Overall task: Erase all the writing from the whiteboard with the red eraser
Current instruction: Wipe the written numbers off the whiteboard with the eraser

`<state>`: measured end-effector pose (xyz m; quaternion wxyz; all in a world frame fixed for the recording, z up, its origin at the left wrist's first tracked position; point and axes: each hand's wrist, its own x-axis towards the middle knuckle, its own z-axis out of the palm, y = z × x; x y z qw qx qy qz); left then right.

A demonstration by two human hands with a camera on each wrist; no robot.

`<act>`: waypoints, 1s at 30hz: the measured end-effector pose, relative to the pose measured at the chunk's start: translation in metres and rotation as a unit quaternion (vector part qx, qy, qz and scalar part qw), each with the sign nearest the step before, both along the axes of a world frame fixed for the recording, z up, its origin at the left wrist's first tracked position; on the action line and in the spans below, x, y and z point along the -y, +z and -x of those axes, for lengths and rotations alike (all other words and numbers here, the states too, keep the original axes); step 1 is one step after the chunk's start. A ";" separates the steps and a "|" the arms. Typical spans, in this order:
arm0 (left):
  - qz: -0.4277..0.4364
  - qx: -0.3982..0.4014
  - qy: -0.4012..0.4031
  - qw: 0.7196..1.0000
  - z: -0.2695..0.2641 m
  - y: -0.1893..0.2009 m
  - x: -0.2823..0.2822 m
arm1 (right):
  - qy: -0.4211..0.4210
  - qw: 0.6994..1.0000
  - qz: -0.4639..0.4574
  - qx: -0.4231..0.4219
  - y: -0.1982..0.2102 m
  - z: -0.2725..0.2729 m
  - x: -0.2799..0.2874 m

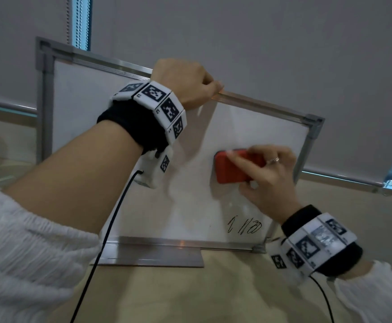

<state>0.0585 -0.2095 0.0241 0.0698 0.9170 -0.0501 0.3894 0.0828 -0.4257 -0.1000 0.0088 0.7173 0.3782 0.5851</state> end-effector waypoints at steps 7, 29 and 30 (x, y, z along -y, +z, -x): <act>-0.002 -0.002 -0.001 1.000 -0.001 0.000 0.000 | 0.033 0.953 0.301 0.007 -0.051 -0.002 -0.004; -0.009 -0.002 -0.005 1.000 -0.006 -0.003 -0.003 | -0.018 0.970 0.240 0.022 0.023 -0.018 0.034; -0.009 0.000 0.000 1.000 -0.005 -0.003 -0.002 | -0.021 0.971 0.236 0.019 0.014 -0.016 0.032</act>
